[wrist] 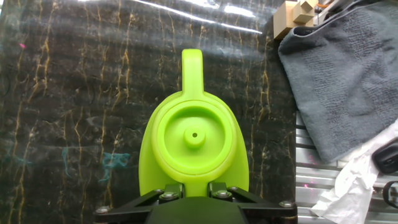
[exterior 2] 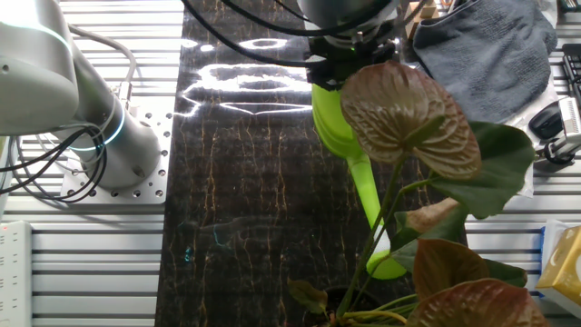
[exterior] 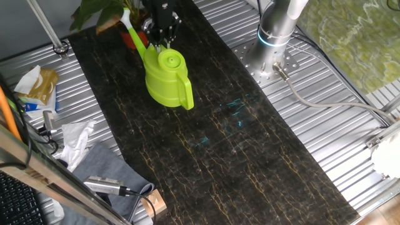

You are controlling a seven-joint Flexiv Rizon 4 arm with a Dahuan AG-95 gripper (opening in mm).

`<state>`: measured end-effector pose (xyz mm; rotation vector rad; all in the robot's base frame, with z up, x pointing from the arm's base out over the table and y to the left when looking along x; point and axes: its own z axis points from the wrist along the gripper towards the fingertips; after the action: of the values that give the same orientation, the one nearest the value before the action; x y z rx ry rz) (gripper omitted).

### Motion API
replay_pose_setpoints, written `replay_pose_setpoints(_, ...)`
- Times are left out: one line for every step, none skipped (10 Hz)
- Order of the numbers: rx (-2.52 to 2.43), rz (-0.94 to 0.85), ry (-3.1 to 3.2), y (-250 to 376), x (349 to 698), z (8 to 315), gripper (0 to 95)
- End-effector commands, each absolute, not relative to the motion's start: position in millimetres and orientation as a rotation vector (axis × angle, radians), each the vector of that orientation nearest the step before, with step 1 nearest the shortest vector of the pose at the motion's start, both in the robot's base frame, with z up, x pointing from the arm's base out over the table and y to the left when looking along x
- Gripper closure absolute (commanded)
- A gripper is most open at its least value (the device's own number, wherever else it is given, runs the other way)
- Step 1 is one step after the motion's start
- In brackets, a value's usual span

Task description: Water the plant

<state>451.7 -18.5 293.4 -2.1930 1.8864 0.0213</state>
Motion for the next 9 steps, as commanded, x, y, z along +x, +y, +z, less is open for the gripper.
replay_pose_setpoints(-2.193,0.028,1.874,-19.8,451.8,293.3,95.0)
replay_pose_setpoints(-2.192,0.029,1.873,-20.1,451.9,293.2,95.0)
replay_pose_setpoints(-2.192,0.030,1.873,-20.2,451.9,293.1,95.0)
replay_pose_setpoints(-2.194,0.031,1.870,-21.2,452.0,293.3,95.0)
replay_pose_setpoints(-2.194,0.032,1.869,-22.0,452.1,293.5,95.0)
replay_pose_setpoints(-2.196,0.033,1.866,-22.6,452.1,293.7,95.0)
replay_pose_setpoints(-2.197,0.033,1.864,-23.2,452.2,293.8,95.0)
replay_pose_setpoints(-2.196,0.034,1.865,-23.7,452.2,294.0,95.0)
replay_pose_setpoints(-2.196,0.035,1.865,-23.8,452.2,294.0,95.0)
